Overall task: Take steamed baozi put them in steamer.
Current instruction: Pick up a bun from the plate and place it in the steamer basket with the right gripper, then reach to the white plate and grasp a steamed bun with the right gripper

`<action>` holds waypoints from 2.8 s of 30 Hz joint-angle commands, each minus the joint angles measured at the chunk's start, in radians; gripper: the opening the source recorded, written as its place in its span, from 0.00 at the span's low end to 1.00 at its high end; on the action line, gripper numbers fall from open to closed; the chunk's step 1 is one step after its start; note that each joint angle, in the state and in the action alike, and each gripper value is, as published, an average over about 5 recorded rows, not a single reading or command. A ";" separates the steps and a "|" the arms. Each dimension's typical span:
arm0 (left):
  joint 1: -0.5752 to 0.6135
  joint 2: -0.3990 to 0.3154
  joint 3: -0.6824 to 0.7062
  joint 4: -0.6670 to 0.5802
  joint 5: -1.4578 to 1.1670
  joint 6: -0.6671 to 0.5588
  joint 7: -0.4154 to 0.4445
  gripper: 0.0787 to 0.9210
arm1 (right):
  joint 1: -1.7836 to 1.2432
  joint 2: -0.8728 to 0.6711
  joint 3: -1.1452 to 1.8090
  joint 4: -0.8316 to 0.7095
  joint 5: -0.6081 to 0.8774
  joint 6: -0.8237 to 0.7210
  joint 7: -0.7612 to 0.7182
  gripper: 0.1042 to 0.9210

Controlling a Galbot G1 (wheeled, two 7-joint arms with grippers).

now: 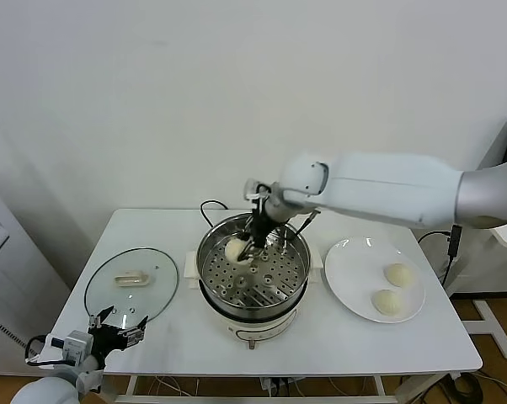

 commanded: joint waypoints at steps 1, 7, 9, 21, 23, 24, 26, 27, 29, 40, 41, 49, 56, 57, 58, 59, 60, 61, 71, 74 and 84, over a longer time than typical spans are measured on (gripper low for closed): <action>0.001 0.000 0.001 0.002 0.001 -0.001 0.001 0.88 | -0.073 0.062 0.006 -0.010 0.025 -0.032 0.077 0.41; 0.002 0.000 0.001 0.003 0.001 -0.001 0.001 0.88 | -0.114 0.090 0.019 -0.067 0.006 -0.039 0.106 0.41; 0.002 0.000 0.000 0.004 0.000 -0.002 0.001 0.88 | -0.125 0.096 0.025 -0.084 0.003 -0.041 0.113 0.41; 0.006 -0.002 -0.008 0.000 -0.003 -0.002 0.001 0.88 | -0.120 0.088 0.055 -0.099 0.001 -0.046 0.105 0.64; 0.006 -0.002 -0.009 -0.001 -0.003 -0.002 0.001 0.88 | -0.089 0.065 0.055 -0.086 0.001 -0.044 0.076 0.70; 0.006 -0.001 -0.009 -0.001 -0.003 -0.002 0.001 0.88 | -0.068 0.048 0.050 -0.076 0.001 -0.043 0.056 0.75; 0.007 0.000 -0.010 -0.003 -0.003 -0.002 0.001 0.88 | -0.011 0.001 0.033 -0.048 -0.004 -0.037 0.008 0.81; 0.007 0.000 -0.010 -0.003 -0.004 -0.003 0.001 0.88 | 0.021 -0.027 0.023 -0.034 -0.011 -0.030 -0.024 0.84; 0.008 0.001 -0.011 -0.004 -0.004 -0.003 0.001 0.88 | 0.092 -0.097 -0.008 -0.006 -0.039 -0.006 -0.103 0.86; 0.012 0.004 -0.017 -0.023 -0.009 -0.001 0.000 0.88 | 0.276 -0.478 -0.214 0.025 -0.411 0.216 -0.467 0.88; 0.013 0.005 -0.018 -0.024 -0.009 -0.001 0.000 0.88 | 0.264 -0.504 -0.212 0.013 -0.446 0.237 -0.488 0.88; 0.024 0.001 -0.025 -0.034 -0.008 0.002 -0.001 0.88 | 0.064 -0.585 -0.083 -0.109 -0.669 0.376 -0.561 0.88; 0.029 0.002 -0.030 -0.039 -0.007 0.008 -0.003 0.88 | -0.140 -0.571 0.070 -0.183 -0.766 0.434 -0.554 0.88; 0.029 0.002 -0.030 -0.040 -0.007 0.010 -0.003 0.88 | -0.162 -0.565 0.087 -0.192 -0.779 0.442 -0.550 0.88; 0.029 0.001 -0.030 -0.042 -0.007 0.012 -0.004 0.88 | -0.185 -0.558 0.105 -0.204 -0.796 0.450 -0.546 0.88; 0.028 0.001 -0.030 -0.044 -0.006 0.014 -0.004 0.88 | -0.209 -0.550 0.124 -0.216 -0.815 0.460 -0.544 0.88; 0.028 0.001 -0.029 -0.045 -0.006 0.015 -0.004 0.88 | -0.233 -0.542 0.145 -0.231 -0.835 0.471 -0.544 0.88; 0.028 0.000 -0.029 -0.047 -0.006 0.016 -0.004 0.88 | -0.260 -0.532 0.167 -0.247 -0.858 0.483 -0.545 0.88; 0.026 -0.001 -0.027 -0.038 -0.005 0.018 -0.005 0.88 | -0.439 -0.462 0.314 -0.398 -0.982 0.583 -0.576 0.88; 0.024 0.000 -0.025 -0.035 -0.005 0.018 -0.005 0.88 | -0.480 -0.448 0.351 -0.425 -1.012 0.601 -0.582 0.88; 0.022 0.004 -0.022 -0.028 -0.006 0.017 -0.004 0.88 | -0.555 -0.407 0.440 -0.490 -1.083 0.629 -0.590 0.87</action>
